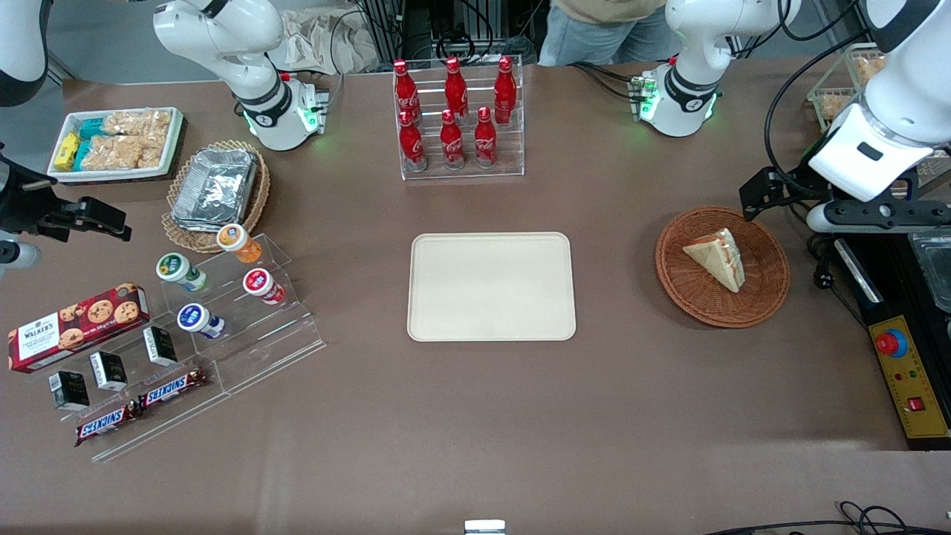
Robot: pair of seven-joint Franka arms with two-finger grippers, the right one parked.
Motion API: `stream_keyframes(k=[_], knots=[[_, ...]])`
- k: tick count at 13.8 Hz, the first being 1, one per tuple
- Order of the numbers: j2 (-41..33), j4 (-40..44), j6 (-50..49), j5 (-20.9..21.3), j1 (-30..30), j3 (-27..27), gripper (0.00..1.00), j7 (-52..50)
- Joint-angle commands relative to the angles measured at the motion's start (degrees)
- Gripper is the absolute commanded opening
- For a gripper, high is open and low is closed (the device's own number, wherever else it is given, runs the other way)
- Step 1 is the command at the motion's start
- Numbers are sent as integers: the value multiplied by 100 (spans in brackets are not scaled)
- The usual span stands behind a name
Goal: Place sandwich from basket to tray
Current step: 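Move the left gripper over the wrapped sandwich in the wicker basket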
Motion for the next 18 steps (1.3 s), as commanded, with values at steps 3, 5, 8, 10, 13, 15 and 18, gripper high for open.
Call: stream_keyframes(k=[3,5,8,10,13,15,18], knots=[[-3,-24,-70,-48,42,20,100,145],[6,-33,-61,-31,42,29,100,75],[6,-50,-61,-30,42,29,100,-100],[-64,-225,-61,-39,33,20,100,-1018],[-64,-383,-70,49,-37,-24,100,-3655],[-300,-839,-44,75,15,-6,100,-3722],[-879,-1866,350,66,347,38,100,-3792]])
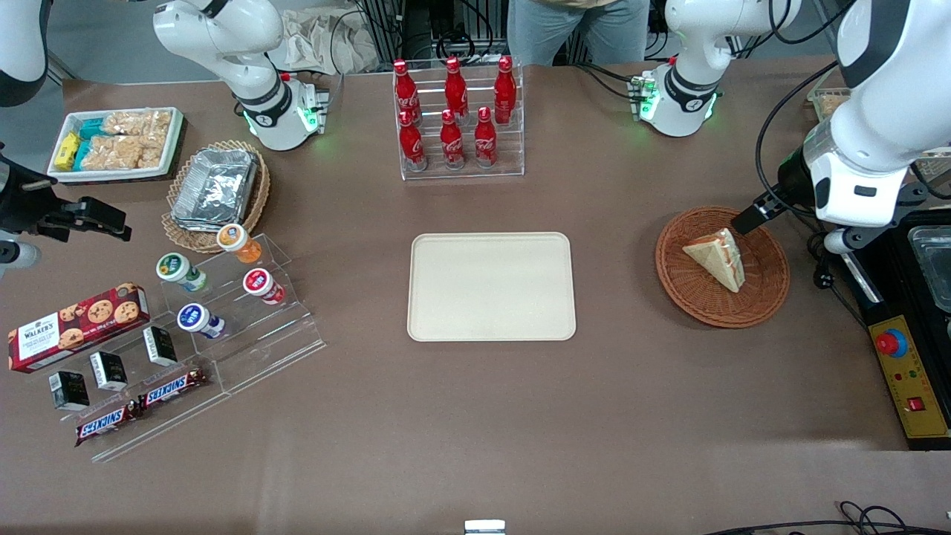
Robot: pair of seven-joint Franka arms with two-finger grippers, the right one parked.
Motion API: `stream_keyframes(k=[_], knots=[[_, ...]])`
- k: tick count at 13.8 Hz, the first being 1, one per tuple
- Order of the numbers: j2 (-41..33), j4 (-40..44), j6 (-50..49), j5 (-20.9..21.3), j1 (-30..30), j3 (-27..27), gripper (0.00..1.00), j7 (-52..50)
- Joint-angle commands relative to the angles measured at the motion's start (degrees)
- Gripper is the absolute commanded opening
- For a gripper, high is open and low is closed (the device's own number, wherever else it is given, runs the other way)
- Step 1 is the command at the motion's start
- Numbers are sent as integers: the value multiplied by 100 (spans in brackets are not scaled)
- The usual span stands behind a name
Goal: Place sandwich from basket to tray
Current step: 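Move the left gripper over the wrapped sandwich in the wicker basket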
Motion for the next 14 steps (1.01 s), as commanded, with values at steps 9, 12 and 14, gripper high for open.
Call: stream_keyframes(k=[9,12,14], knots=[[-1414,-3465,2547,-77,914,1,100,-134],[-1204,-4160,3549,-77,905,-8,100,-134],[-957,-4450,4033,-69,897,-17,100,-143]])
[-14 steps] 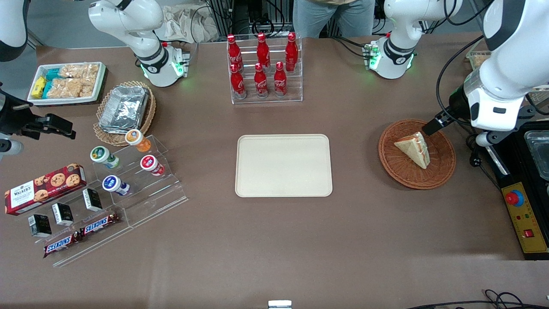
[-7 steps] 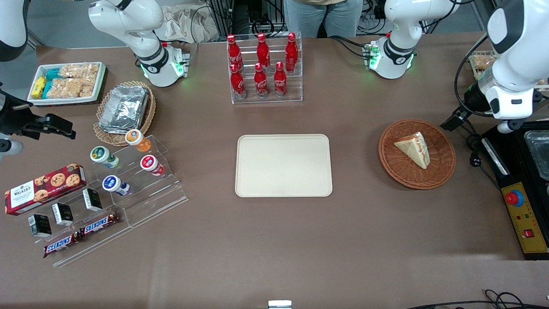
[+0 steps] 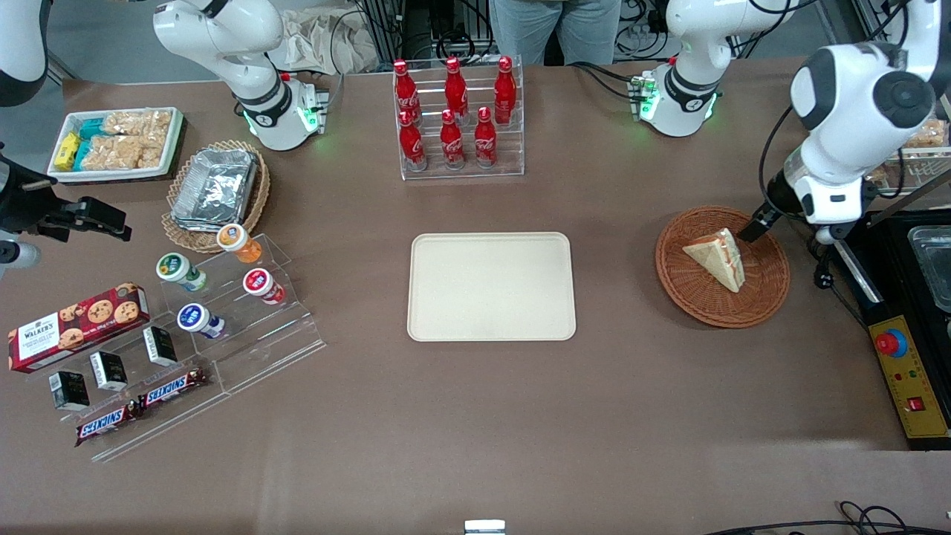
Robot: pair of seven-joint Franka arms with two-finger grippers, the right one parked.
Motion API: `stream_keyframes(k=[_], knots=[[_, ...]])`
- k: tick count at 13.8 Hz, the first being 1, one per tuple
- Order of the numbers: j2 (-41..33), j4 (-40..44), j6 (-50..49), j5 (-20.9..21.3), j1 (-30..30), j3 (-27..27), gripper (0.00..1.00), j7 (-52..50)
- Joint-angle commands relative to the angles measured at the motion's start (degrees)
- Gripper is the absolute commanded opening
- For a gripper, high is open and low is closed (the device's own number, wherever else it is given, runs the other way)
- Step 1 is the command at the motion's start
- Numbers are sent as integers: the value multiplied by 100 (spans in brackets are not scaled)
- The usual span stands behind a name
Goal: Place sandwich from basket to tray
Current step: 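Move the left gripper over the wrapped sandwich in the wicker basket, then lower the left gripper onto the sandwich and close its fingers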
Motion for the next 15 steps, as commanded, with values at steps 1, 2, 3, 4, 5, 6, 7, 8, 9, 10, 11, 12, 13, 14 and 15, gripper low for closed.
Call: stream_keyframes(k=[1,2,3,4,5,6,7,8,9,10,11,12,13,14,15], knots=[[181,-489,794,-40,43,-59,100,-77],[233,-656,1076,-32,43,-68,100,-77],[382,-684,1236,-31,43,-68,100,-86],[540,-684,1342,-23,43,-77,100,-86],[672,-693,1482,-23,43,-77,100,-95],[769,-745,1614,-23,34,-77,100,-95],[857,-781,1781,-23,34,-77,100,-95],[936,-851,1965,-23,34,-77,100,-95],[1033,-877,2115,-23,26,-77,100,-95],[1155,-878,2221,-23,26,-77,100,-95],[1279,-869,2335,-23,26,-77,100,-95],[1393,-878,2449,-14,8,-77,100,-95],[1507,-878,2511,30,-1,-77,100,-95],[1587,-869,2538,56,-10,-77,100,-95],[1674,-869,2608,65,-18,-77,100,-86]])
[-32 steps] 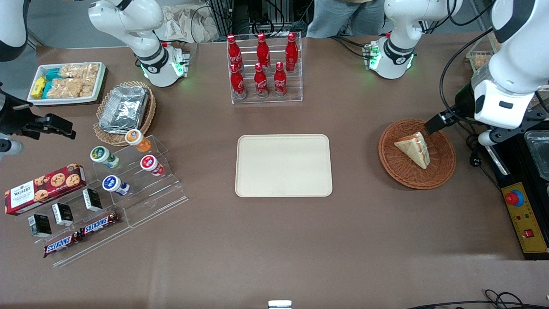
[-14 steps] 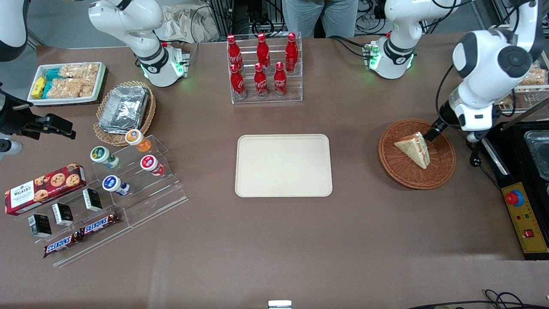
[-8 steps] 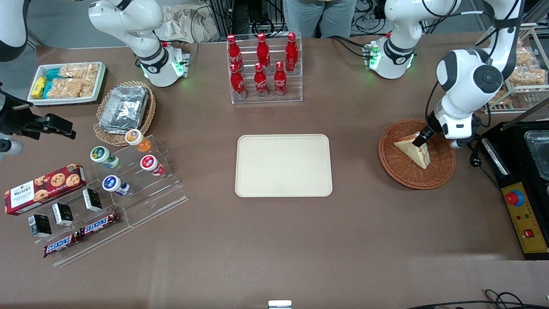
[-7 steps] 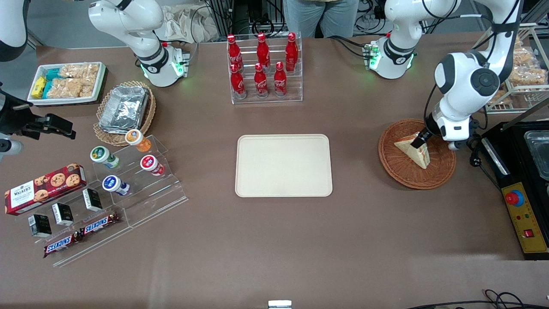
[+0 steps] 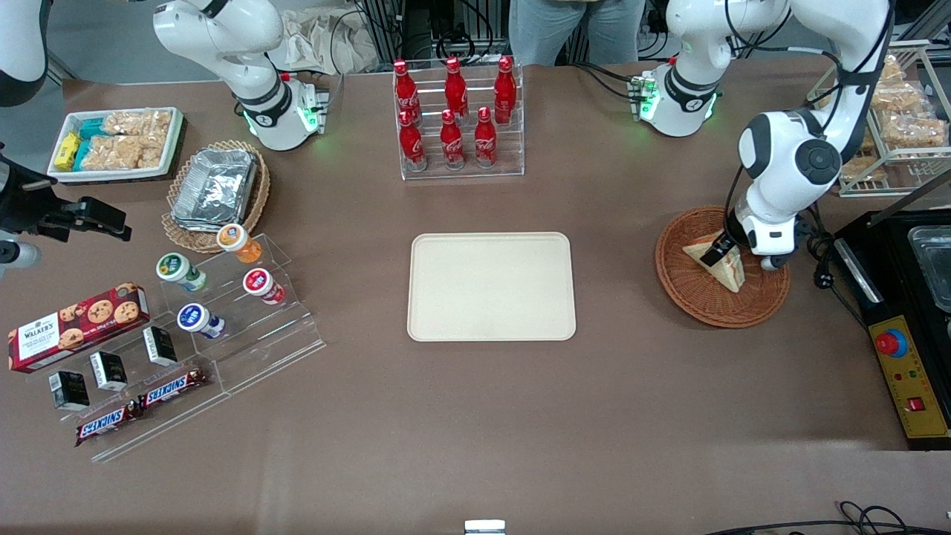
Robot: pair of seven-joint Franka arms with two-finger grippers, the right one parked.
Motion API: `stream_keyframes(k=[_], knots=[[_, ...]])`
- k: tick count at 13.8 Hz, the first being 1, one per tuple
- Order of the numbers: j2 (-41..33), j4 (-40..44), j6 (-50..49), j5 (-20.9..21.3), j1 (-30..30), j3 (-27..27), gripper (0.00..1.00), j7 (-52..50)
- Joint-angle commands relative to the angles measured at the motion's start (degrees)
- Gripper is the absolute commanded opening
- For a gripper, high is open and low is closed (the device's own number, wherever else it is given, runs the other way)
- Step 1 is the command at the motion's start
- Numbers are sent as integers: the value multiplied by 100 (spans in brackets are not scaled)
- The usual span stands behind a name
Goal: Place sandwich from basket to tray
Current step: 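Lower the left gripper onto the sandwich and close its fingers, then lift the sandwich out of the basket and carry it toward the tray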
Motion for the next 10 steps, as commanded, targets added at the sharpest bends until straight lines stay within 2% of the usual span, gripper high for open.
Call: stream_keyframes(k=[1,2,3,6,8,10], knots=[[238,-66,402,67,-6,-40,100,-77],[300,-66,447,67,-6,-40,87,-77],[300,-57,447,67,3,-40,68,-77],[265,-22,447,67,38,-31,0,-69],[38,22,308,49,47,-22,0,-60],[-584,170,-444,49,20,-48,0,10]])
